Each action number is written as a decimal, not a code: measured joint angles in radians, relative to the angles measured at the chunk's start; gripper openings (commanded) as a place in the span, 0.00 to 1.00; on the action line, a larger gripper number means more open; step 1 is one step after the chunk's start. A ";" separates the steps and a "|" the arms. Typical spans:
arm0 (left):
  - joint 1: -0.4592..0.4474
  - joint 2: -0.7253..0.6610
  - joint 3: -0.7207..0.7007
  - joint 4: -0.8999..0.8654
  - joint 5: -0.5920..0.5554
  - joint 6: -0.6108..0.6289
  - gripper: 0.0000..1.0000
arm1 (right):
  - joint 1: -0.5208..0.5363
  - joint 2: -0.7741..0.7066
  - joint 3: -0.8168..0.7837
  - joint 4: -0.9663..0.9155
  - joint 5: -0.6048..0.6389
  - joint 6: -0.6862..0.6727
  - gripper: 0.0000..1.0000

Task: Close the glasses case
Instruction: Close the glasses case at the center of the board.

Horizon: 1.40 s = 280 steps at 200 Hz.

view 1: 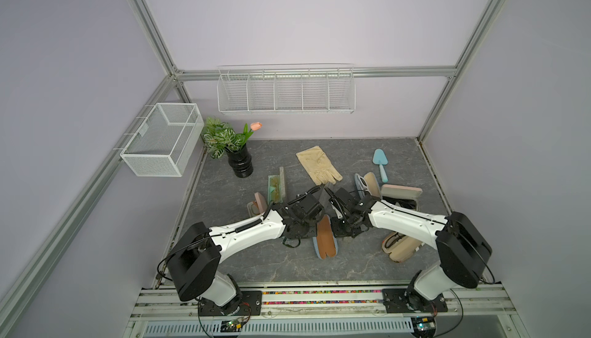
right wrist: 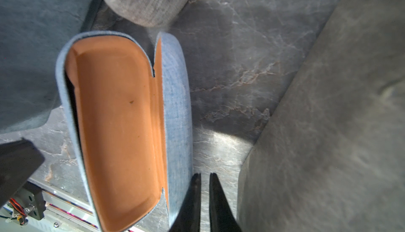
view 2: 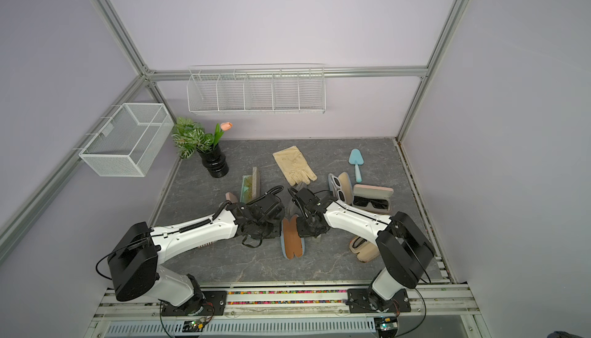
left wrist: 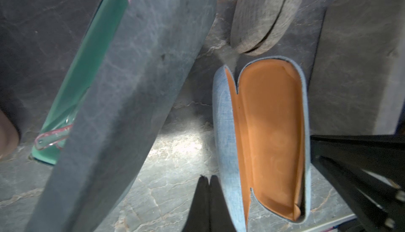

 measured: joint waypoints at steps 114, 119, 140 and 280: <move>-0.016 0.138 -0.008 0.058 0.031 -0.008 0.00 | 0.000 0.000 -0.024 0.016 -0.024 0.001 0.14; -0.018 0.142 -0.006 0.059 0.031 -0.008 0.00 | 0.000 0.000 -0.026 0.018 -0.027 0.002 0.14; -0.021 0.150 0.003 0.058 0.034 -0.008 0.00 | 0.000 0.000 -0.031 0.026 -0.035 0.003 0.14; -0.048 0.203 0.088 -0.008 0.018 -0.008 0.00 | 0.001 0.013 -0.025 0.026 -0.056 0.003 0.15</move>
